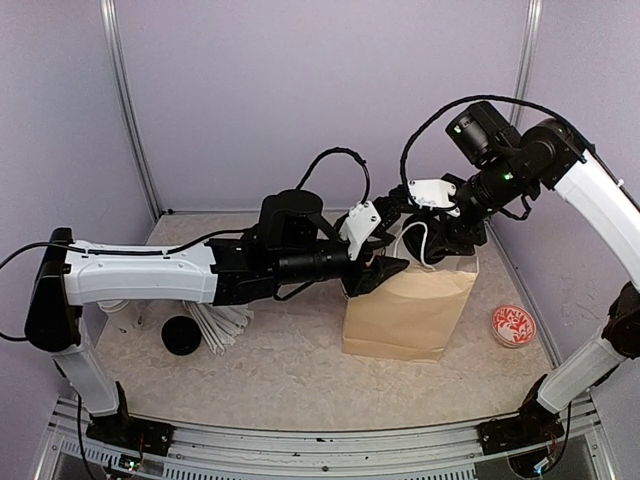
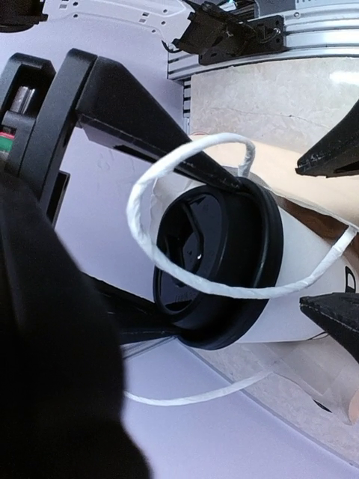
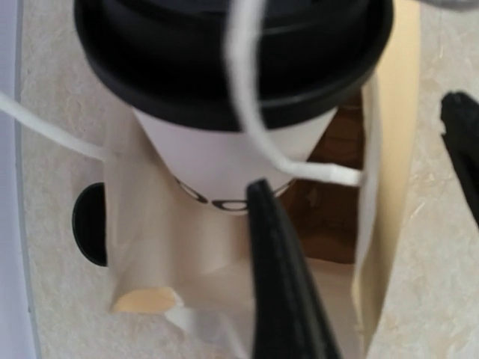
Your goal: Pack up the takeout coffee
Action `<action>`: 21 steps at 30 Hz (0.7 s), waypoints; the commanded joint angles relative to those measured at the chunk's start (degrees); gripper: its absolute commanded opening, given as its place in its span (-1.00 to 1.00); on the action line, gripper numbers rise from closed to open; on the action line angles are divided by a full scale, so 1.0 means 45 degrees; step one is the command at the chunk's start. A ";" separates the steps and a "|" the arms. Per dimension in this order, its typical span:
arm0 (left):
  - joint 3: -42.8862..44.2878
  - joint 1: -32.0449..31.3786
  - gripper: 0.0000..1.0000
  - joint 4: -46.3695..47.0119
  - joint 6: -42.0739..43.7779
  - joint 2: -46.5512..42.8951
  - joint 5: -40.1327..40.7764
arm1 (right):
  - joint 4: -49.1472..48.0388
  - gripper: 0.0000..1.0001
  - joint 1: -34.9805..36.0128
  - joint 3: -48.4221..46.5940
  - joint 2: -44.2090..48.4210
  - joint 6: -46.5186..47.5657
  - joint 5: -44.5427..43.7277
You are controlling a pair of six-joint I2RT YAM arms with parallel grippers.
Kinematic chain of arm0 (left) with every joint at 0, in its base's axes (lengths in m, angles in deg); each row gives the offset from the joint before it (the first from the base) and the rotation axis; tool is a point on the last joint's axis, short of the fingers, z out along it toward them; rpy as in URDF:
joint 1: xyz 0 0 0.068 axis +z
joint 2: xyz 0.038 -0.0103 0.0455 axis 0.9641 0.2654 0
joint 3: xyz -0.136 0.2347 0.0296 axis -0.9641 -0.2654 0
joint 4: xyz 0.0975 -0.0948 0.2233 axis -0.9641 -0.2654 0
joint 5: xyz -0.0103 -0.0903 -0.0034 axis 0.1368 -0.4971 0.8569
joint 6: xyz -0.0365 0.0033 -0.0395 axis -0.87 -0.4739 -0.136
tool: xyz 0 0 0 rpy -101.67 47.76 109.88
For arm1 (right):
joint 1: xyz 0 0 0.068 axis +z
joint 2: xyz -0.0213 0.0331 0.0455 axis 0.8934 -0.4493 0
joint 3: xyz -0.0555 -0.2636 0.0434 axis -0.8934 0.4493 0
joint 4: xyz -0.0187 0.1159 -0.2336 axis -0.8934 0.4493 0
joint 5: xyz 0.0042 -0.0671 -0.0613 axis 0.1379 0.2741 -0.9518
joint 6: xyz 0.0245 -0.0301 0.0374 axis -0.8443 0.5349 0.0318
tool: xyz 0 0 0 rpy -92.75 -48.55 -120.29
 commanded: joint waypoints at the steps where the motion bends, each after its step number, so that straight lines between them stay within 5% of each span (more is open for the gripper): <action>1: 0.0830 0.0646 0.01 0.0275 -0.0258 0.0523 -0.1700 | 0.0282 -0.09 0.0164 0.0212 0.0388 0.0181 0.0162; 13: 0.1222 0.1056 -0.53 0.0441 -0.0672 0.1088 -0.2898 | 0.0264 -0.11 0.0011 0.0430 0.0410 0.0181 -0.0303; 17: 0.0865 0.0987 -0.94 0.0665 -0.0834 0.0774 -0.2915 | 0.0283 -0.11 -0.0234 0.0452 0.0410 0.0210 -0.0303; 21: 0.0154 0.0708 -1.00 0.0895 -0.0836 0.0271 -0.2783 | 0.0289 -0.12 -0.0416 0.0520 0.0391 0.0266 -0.0633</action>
